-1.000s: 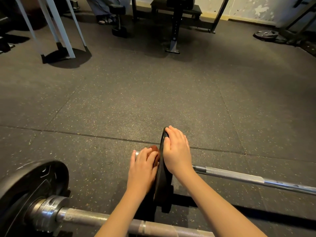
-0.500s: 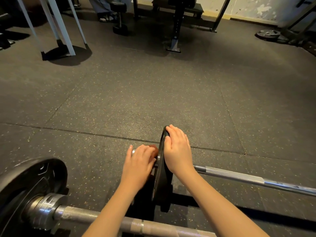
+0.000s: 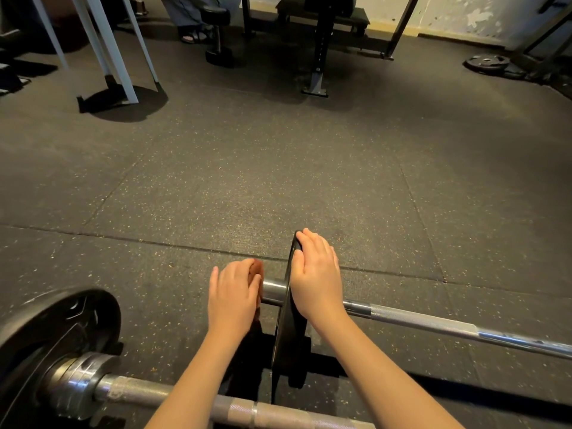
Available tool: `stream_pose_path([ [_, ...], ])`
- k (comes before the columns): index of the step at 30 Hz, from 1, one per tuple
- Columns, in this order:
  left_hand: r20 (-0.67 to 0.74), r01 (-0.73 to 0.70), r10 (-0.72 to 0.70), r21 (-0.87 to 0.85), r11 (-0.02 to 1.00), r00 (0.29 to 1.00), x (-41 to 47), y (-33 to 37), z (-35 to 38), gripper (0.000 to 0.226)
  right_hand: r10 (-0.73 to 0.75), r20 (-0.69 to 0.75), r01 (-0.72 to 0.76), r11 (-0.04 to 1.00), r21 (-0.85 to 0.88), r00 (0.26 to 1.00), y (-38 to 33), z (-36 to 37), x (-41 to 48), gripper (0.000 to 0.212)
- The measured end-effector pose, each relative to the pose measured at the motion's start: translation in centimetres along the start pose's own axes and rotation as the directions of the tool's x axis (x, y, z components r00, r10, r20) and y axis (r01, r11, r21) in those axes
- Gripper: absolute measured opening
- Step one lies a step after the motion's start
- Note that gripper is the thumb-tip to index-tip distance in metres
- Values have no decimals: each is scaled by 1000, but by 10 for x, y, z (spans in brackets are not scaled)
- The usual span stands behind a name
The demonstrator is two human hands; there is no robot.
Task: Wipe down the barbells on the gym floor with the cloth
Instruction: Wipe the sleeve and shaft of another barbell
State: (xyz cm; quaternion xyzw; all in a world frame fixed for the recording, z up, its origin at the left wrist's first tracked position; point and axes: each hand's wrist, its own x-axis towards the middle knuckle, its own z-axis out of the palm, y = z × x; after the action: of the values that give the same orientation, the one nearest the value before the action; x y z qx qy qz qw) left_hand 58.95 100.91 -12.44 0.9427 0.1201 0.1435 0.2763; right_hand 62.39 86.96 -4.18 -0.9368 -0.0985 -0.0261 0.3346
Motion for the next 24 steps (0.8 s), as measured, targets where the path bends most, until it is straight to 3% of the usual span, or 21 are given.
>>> stream_pose_path([
  [2, -21, 18, -19, -15, 1000, 1000, -12, 7, 7, 31, 3, -4, -3, 1000, 17, 1000, 0, 1, -1, 60],
  [5, -37, -200, 202, 60, 978, 979, -25, 4, 18, 34, 9, -33, -8, 999, 41, 999, 2, 1, 1, 59],
  [7, 1, -259, 261, 100, 961, 965, -14, -4, 14, 34, 10, -38, -8, 999, 48, 999, 2, 1, 3, 59],
  [12, -58, 12, -13, -28, 1000, 998, -13, 5, 12, 36, 1, -12, 0, 998, 59, 1000, -1, 2, 0, 60],
  [14, -103, 37, -39, -21, 999, 994, -20, 11, 20, 38, 1, -32, 1, 997, 80, 999, 0, 2, -1, 58],
  [19, -11, -323, 327, 141, 936, 945, -20, 0, 28, 57, 8, -31, -6, 996, 85, 999, 5, 2, 3, 58],
  [20, -18, -288, 295, 165, 943, 955, -16, 0, 24, 51, 2, -24, 0, 996, 90, 1000, 4, 2, 4, 58],
  [23, -45, 1, 3, 93, 996, 999, -10, 11, 18, 35, -1, 18, -1, 995, 99, 1000, 3, 1, 5, 62],
  [24, -34, 5, -2, 86, 996, 999, -11, 15, 20, 36, 3, 29, -6, 995, 104, 1000, 4, 1, 4, 63],
])
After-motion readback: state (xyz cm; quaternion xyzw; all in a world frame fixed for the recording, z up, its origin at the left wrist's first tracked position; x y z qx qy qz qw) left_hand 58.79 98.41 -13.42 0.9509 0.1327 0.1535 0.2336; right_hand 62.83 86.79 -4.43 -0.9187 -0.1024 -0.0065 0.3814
